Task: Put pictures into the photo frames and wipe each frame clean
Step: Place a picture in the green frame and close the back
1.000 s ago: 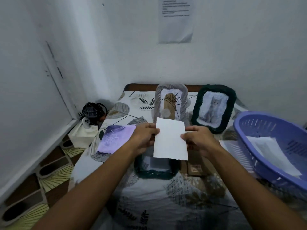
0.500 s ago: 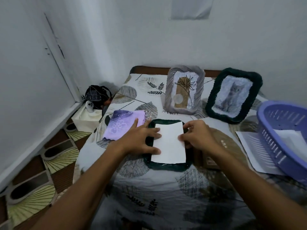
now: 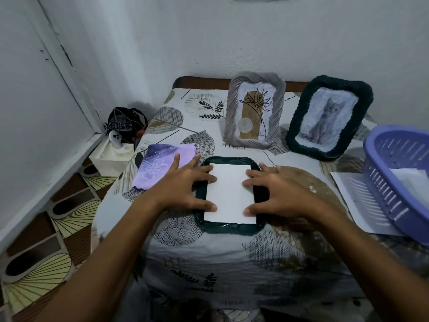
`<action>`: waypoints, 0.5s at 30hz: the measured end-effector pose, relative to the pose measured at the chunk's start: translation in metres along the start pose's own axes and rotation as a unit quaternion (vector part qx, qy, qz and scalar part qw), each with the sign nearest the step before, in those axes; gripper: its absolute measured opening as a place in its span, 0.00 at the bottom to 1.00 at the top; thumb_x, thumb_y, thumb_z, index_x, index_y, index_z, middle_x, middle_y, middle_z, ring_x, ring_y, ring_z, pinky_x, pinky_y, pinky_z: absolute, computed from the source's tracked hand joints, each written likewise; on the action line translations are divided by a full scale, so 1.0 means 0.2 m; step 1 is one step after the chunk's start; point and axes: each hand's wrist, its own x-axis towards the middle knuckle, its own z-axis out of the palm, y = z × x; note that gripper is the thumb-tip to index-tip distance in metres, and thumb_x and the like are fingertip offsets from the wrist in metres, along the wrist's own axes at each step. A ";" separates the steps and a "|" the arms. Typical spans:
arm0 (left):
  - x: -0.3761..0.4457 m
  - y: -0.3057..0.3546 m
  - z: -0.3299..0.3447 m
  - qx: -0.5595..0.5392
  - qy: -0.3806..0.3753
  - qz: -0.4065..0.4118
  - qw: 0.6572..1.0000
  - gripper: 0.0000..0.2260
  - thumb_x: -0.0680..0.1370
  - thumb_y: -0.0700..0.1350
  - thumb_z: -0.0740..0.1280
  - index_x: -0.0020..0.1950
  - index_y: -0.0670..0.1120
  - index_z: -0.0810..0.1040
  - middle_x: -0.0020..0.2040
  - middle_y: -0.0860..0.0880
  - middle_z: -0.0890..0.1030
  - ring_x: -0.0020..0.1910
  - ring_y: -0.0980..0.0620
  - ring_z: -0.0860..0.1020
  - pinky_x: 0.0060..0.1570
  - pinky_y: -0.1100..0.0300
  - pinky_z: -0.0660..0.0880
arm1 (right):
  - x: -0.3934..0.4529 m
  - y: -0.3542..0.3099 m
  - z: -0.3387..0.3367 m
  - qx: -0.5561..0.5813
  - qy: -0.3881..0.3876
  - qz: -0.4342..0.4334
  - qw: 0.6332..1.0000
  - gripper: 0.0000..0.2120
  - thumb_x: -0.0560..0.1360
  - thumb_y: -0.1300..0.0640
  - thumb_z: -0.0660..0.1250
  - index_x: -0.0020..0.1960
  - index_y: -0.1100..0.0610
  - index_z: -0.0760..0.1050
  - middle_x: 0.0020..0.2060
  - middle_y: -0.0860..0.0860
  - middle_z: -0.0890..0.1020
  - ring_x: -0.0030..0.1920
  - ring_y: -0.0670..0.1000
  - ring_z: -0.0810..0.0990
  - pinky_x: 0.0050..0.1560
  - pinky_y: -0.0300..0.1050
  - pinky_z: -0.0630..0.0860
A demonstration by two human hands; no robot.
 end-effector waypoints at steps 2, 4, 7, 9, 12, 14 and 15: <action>-0.01 -0.01 -0.01 -0.009 -0.006 -0.004 1.000 0.44 0.57 0.75 0.64 0.69 0.56 0.73 0.75 0.58 0.62 0.76 0.60 0.42 0.72 0.43 0.32 | 0.00 0.02 0.01 -0.003 -0.013 -0.003 1.000 0.40 0.64 0.33 0.72 0.72 0.45 0.66 0.77 0.43 0.55 0.77 0.46 0.42 0.75 0.57 0.37; -0.01 -0.01 -0.01 -0.012 -0.013 -0.007 1.000 0.44 0.56 0.75 0.65 0.69 0.56 0.72 0.75 0.59 0.61 0.76 0.60 0.42 0.72 0.44 0.31 | 0.00 0.03 0.02 -0.005 -0.023 -0.004 1.000 0.43 0.62 0.32 0.72 0.73 0.44 0.64 0.77 0.42 0.54 0.77 0.46 0.41 0.75 0.58 0.37; -0.01 -0.01 -0.02 -0.022 -0.019 -0.009 1.000 0.45 0.56 0.74 0.66 0.69 0.56 0.71 0.75 0.59 0.61 0.76 0.60 0.41 0.71 0.45 0.30 | 0.01 0.03 0.01 0.000 -0.032 -0.005 0.999 0.44 0.62 0.32 0.72 0.73 0.44 0.63 0.77 0.41 0.52 0.77 0.46 0.40 0.75 0.57 0.35; -0.01 -0.02 -0.02 -0.029 -0.021 -0.009 0.999 0.46 0.55 0.74 0.67 0.70 0.56 0.71 0.75 0.59 0.61 0.76 0.60 0.41 0.71 0.45 0.29 | 0.01 0.03 0.01 0.002 -0.033 -0.006 0.999 0.44 0.61 0.32 0.72 0.73 0.44 0.63 0.77 0.42 0.52 0.77 0.46 0.40 0.75 0.56 0.35; -0.01 -0.02 -0.02 -0.036 -0.025 -0.009 0.999 0.47 0.54 0.73 0.67 0.71 0.55 0.70 0.75 0.59 0.61 0.76 0.61 0.41 0.71 0.47 0.28 | 0.01 0.04 0.01 0.005 -0.031 -0.008 0.999 0.44 0.61 0.32 0.72 0.73 0.44 0.63 0.77 0.42 0.51 0.77 0.46 0.39 0.74 0.54 0.34; -0.01 -0.02 -0.02 -0.041 -0.026 -0.008 0.999 0.47 0.54 0.73 0.68 0.71 0.55 0.70 0.75 0.60 0.61 0.76 0.62 0.41 0.71 0.48 0.28 | 0.01 0.04 0.01 0.006 -0.031 -0.008 0.999 0.45 0.61 0.32 0.72 0.73 0.43 0.63 0.77 0.41 0.51 0.77 0.46 0.39 0.75 0.55 0.34; -0.01 -0.02 -0.02 -0.042 -0.027 -0.007 0.999 0.47 0.54 0.73 0.68 0.70 0.55 0.70 0.74 0.60 0.61 0.76 0.63 0.41 0.71 0.48 0.28 | 0.00 0.04 0.01 0.007 -0.032 -0.007 0.999 0.45 0.60 0.31 0.72 0.73 0.43 0.63 0.77 0.41 0.51 0.77 0.46 0.39 0.75 0.56 0.35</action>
